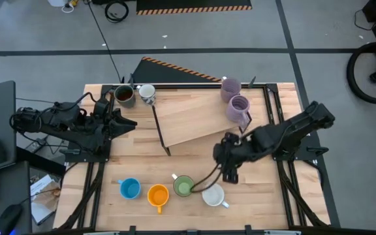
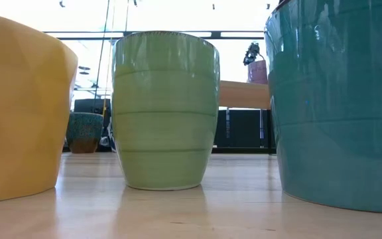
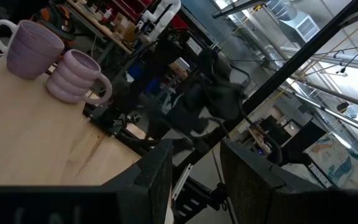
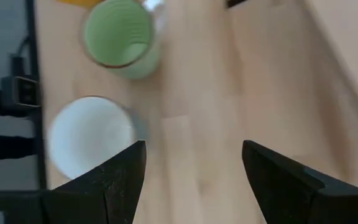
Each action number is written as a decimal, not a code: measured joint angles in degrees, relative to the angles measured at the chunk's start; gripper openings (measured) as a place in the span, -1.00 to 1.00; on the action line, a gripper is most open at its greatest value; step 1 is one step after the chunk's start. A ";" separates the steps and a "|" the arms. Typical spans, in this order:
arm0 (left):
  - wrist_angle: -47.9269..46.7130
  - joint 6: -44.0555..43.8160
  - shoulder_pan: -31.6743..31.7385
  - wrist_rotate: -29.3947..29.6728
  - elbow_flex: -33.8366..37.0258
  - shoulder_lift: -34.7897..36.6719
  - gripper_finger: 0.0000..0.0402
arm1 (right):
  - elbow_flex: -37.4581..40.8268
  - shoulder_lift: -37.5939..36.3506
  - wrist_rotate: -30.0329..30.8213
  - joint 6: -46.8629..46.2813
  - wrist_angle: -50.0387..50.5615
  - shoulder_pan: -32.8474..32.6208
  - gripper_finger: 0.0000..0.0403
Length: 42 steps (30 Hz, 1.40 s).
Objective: Place coffee mugs
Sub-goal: Put the light blue mug on the shelf
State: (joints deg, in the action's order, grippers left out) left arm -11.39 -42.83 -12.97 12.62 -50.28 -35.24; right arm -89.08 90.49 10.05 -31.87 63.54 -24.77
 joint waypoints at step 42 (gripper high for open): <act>0.02 1.63 -0.02 -8.90 0.00 0.90 -0.29 | -18.47 32.27 -3.87 -5.58 4.18 -14.26 0.18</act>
State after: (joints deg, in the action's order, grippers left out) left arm -11.38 -41.20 -12.99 3.73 -50.28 -34.35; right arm -107.55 122.76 6.18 -37.45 67.71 -39.03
